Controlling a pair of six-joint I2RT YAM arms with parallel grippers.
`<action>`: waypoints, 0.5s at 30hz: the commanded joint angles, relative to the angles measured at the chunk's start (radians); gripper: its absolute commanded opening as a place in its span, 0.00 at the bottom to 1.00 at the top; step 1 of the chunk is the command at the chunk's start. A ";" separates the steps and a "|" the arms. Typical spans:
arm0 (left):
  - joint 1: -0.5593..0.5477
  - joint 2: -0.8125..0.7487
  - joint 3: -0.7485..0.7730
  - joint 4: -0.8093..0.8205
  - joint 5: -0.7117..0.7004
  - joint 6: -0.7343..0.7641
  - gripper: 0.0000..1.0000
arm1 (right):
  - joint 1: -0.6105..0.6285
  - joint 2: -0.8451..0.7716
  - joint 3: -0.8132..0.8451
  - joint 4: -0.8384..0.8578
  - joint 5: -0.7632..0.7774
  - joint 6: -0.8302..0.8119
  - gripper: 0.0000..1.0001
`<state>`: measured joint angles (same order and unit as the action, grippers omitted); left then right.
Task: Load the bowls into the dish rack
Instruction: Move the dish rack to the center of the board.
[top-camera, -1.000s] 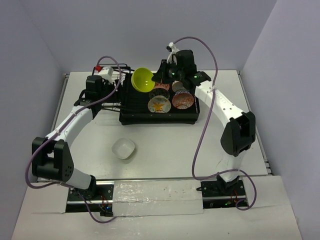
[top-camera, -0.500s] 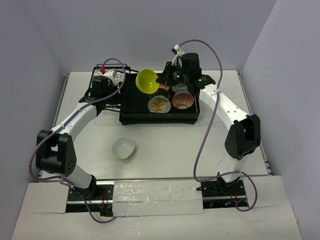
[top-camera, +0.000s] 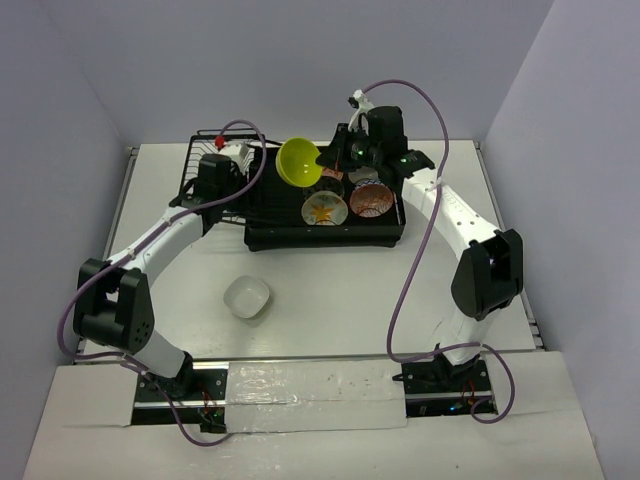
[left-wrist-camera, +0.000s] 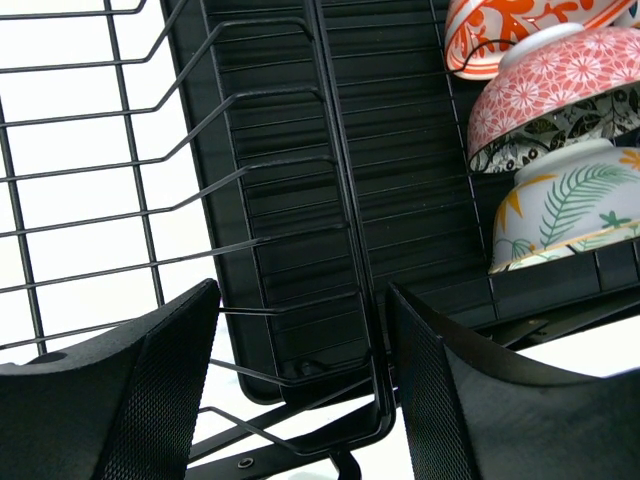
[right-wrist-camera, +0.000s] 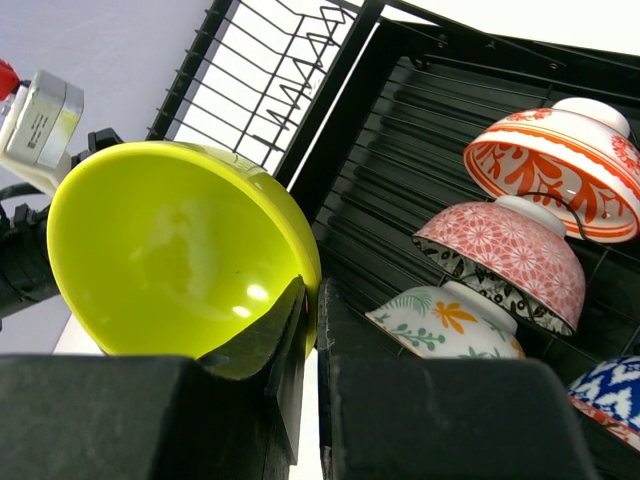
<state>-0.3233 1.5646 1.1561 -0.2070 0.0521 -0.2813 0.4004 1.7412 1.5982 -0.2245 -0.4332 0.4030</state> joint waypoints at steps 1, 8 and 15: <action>-0.086 0.012 -0.018 -0.019 0.209 -0.052 0.69 | -0.009 -0.058 0.011 0.073 -0.019 0.000 0.00; -0.114 0.014 -0.009 -0.031 0.209 -0.033 0.70 | -0.014 -0.045 0.017 0.071 -0.025 0.002 0.00; -0.134 0.009 -0.013 -0.014 0.221 -0.039 0.69 | -0.017 -0.051 0.006 0.077 -0.021 -0.003 0.00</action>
<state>-0.3740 1.5642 1.1561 -0.2054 0.0292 -0.2703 0.3935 1.7412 1.5982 -0.2241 -0.4374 0.4026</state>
